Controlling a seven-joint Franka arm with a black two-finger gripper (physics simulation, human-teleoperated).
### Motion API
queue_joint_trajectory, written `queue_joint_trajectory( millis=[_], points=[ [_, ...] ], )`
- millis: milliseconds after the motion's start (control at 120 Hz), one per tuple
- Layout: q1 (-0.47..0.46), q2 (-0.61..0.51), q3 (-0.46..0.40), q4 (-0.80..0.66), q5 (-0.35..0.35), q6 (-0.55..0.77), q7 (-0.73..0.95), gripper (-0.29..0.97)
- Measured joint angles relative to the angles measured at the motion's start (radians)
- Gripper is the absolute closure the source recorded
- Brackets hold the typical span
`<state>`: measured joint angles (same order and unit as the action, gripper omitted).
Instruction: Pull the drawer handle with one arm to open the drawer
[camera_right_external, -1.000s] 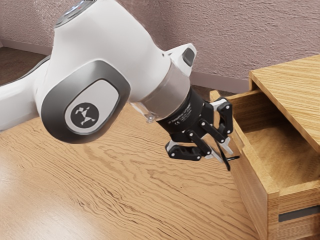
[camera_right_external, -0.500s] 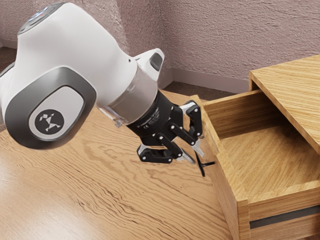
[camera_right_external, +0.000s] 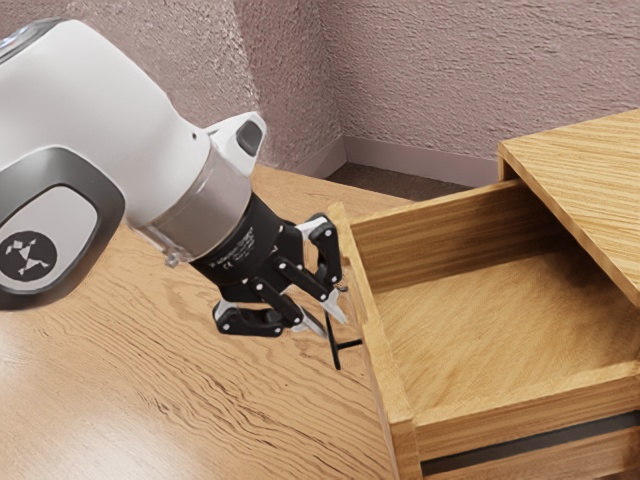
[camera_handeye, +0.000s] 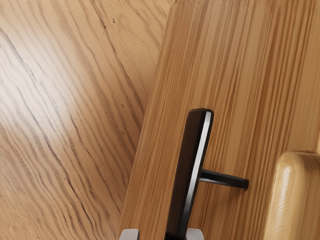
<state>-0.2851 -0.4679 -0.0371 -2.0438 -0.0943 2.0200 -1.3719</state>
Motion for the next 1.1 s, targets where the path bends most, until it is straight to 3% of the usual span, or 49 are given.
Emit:
queue_joint_trajectory(
  millis=[542, 783, 900, 967, 1033, 1100],
  points=[
    [0.002, -0.087, 0.006, -0.041, 0.048, -0.137, -0.044, 0.67],
    [0.001, -0.112, 0.006, -0.002, 0.053, -0.177, -0.058, 0.52],
    [0.001, -0.107, 0.005, 0.2, 0.074, -0.283, -0.064, 0.46],
    [0.026, 0.039, 0.003, 0.457, 0.093, -0.382, -0.047, 0.38],
    [0.158, 0.244, -0.031, 0.697, 0.101, -0.472, 0.034, 0.27],
    [0.329, 0.332, -0.122, 0.788, 0.102, -0.542, 0.147, 0.2]
  ],
)
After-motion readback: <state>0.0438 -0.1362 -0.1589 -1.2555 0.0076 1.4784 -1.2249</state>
